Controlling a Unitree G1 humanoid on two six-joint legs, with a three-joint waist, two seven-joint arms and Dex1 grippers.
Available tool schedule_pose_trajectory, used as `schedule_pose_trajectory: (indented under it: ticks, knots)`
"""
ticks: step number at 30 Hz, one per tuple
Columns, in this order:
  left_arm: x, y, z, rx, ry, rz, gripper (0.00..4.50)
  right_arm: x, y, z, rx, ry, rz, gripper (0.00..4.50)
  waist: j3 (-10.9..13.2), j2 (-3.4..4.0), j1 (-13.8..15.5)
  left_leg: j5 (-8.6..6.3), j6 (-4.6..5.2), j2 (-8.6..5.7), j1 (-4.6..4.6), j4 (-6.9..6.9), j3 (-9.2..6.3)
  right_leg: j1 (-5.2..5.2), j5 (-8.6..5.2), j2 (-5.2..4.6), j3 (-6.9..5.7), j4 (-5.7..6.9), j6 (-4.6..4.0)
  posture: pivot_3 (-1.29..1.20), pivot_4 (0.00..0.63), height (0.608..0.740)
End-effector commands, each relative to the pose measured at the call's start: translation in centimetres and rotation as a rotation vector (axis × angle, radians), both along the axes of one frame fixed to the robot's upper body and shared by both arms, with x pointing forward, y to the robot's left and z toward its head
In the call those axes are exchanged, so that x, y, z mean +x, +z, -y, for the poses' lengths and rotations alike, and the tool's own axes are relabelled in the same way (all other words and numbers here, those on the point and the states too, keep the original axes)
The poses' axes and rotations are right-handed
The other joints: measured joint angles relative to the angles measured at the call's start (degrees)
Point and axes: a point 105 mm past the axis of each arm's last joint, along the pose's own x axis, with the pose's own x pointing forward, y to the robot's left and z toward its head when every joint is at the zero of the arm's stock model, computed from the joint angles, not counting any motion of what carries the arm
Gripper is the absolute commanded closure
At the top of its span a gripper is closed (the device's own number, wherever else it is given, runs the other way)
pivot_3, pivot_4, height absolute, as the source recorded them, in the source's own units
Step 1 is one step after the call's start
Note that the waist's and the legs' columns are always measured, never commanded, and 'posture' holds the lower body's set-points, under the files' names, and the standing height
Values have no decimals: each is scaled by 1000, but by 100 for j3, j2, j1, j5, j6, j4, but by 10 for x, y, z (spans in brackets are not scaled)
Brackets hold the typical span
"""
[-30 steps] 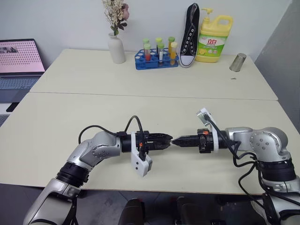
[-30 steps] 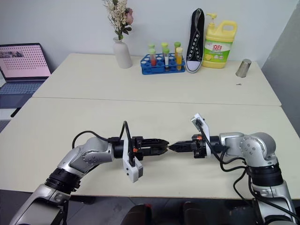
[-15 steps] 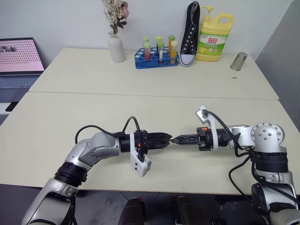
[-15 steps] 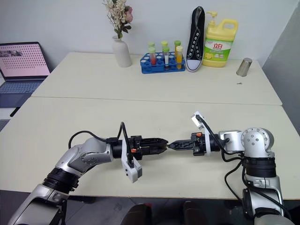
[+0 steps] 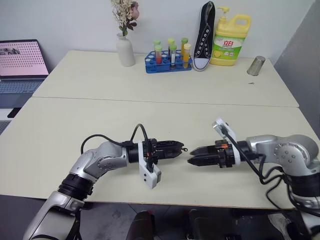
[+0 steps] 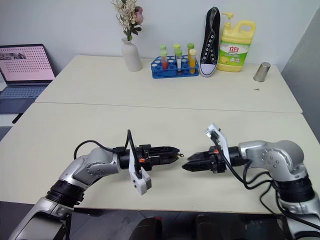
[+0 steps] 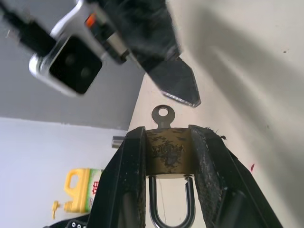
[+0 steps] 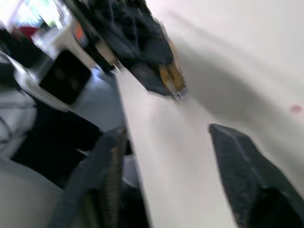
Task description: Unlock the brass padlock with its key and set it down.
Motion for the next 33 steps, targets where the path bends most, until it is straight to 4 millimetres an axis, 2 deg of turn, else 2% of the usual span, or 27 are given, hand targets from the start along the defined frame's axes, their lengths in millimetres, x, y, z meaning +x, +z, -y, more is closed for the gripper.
schedule_pose_trajectory:
  ticks: [1,6,10,17,24,27,33]
  knots:
    - [-4,15,3,-58,-19,25,3523,2,12,-2,31,52,181,1328,0,0,-8,0,0,0,0,1,0,0,1,0,1,0,1,0,150,740]
    - [-5,16,3,-72,-20,11,3523,11,20,-9,134,-39,234,1328,0,0,-49,1,-1,11,9,0,3,1,10,9,7,8,-15,0,150,740]
    - [-5,17,7,-79,-32,6,3523,2,21,-24,202,-51,225,1328,0,0,-19,1,-1,9,7,0,3,1,14,8,6,9,-23,0,150,740]
    - [-4,19,9,-75,-46,6,3523,2,19,-39,247,-80,221,1328,0,0,-8,1,-1,2,7,3,9,2,19,4,12,6,-15,0,150,740]
    - [-3,19,9,-73,-50,4,3523,3,19,-43,267,-75,213,1328,0,0,-10,1,-1,3,7,2,9,2,19,5,10,6,-16,0,150,740]
    - [-4,20,8,-74,-51,3,3523,3,18,-44,266,-61,208,1866,0,0,-10,1,-1,3,7,2,10,2,19,5,10,6,-16,0,150,740]
    - [-4,20,7,-80,-52,-5,3523,1,17,-43,274,-26,200,4086,0,0,-10,1,-1,3,7,3,10,2,19,5,10,6,-16,0,150,740]
